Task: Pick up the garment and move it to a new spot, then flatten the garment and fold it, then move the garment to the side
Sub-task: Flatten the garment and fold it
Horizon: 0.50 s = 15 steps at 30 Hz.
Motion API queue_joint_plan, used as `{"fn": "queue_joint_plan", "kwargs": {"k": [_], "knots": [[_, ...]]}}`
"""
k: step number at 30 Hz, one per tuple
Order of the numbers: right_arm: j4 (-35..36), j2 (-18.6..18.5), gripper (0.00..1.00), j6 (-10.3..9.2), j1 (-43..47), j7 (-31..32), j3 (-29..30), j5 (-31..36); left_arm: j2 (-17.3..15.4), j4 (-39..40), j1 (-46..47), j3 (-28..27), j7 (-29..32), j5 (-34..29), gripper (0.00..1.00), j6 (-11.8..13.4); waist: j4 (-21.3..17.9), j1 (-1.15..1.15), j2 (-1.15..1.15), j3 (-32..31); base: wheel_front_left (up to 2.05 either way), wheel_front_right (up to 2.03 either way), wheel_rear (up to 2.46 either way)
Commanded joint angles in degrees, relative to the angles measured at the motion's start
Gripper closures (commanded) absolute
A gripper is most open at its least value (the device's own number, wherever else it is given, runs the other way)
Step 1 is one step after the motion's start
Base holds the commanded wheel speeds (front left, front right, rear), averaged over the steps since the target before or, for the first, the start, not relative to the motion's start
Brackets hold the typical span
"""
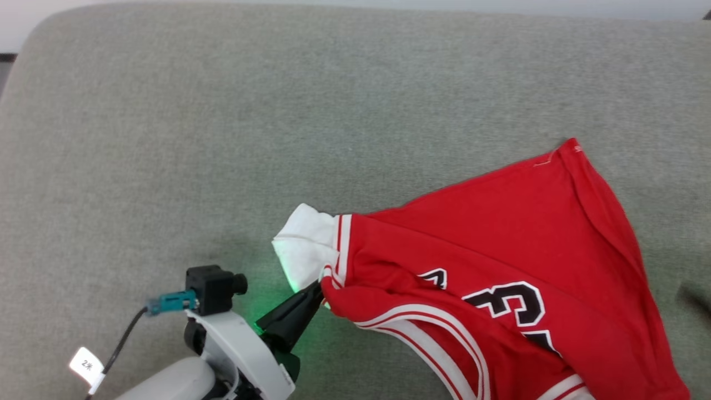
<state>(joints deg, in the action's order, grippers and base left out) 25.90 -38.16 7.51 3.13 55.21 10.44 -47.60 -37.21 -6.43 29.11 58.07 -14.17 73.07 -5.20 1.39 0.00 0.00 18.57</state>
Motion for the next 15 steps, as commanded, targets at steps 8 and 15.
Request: {"fn": "queue_joint_plan", "kwargs": {"k": [8, 15], "knots": [[-12.66, 1.77, 0.00, -0.04, -23.19, -7.79, -12.57, 9.14, 1.93, -0.13, 2.29, 0.37, 0.39, -1.49, 1.00, -0.39, 3.81, 0.00, 0.00, 2.70, 0.00, 0.00, 0.00], [-26.73, -0.65, 0.00, -0.04, -35.23, -8.03, -23.87, 12.54, 3.43, -1.18, 3.86, 0.48, 0.55, -1.18, 1.00, -1.33, 6.33, 0.00, 0.00, 4.80, 0.00, 0.00, 0.00]]}}
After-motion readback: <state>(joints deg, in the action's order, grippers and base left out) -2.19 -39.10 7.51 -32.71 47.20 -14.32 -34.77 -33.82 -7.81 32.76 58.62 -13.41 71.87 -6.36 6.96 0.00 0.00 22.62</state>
